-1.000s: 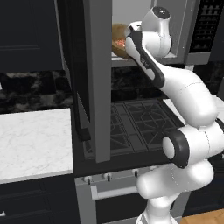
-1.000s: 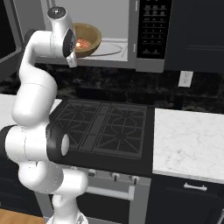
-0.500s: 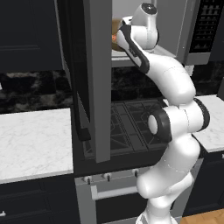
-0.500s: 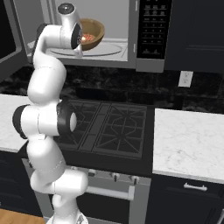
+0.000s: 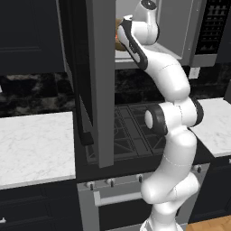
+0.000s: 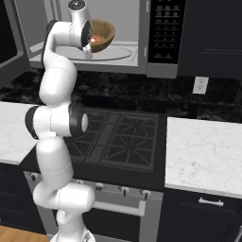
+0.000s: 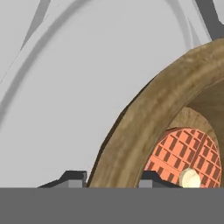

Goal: Open the microwave, place the bowl with waffle inside the microwave, then close the microwave door and turn it on.

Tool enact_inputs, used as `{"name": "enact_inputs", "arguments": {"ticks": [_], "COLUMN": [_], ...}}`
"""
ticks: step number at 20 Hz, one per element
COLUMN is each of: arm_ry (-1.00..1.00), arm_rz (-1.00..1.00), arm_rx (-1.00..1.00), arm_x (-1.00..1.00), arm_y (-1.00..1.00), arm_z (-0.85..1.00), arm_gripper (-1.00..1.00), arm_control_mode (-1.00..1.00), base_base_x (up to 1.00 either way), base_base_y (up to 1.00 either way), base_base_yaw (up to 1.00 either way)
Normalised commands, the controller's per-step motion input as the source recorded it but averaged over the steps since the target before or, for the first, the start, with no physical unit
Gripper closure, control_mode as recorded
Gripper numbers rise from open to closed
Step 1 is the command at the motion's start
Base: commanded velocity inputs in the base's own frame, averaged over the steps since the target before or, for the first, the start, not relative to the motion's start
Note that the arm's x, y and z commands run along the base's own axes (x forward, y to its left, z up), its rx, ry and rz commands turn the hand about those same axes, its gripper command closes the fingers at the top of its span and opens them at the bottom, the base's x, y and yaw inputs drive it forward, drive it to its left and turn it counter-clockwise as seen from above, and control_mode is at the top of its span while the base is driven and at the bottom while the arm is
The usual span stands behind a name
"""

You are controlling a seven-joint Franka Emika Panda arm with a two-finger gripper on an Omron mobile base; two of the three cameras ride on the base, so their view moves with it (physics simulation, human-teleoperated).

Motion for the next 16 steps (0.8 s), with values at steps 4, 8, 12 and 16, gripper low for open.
{"name": "enact_inputs", "arguments": {"ticks": [4, 8, 12, 16], "arm_ry": [0.0, -0.01, -0.14, -0.16], "arm_rz": [-0.05, -0.08, -0.1, -0.07], "arm_rx": [0.0, 0.01, 0.02, 0.02], "arm_x": [0.0, 0.0, -0.08, -0.02], "arm_y": [0.02, 0.0, 0.0, 0.0], "arm_z": [-0.45, -0.44, -0.36, -0.11], "arm_gripper": [-1.0, -1.0, -1.0, -1.0], "arm_control_mode": [-1.0, -1.0, -1.0, -1.0], "base_base_x": [0.0, 0.0, 0.0, 0.0], "base_base_y": [0.0, 0.0, 0.0, 0.0], "base_base_yaw": [0.0, 0.0, 0.0, 0.0]}}
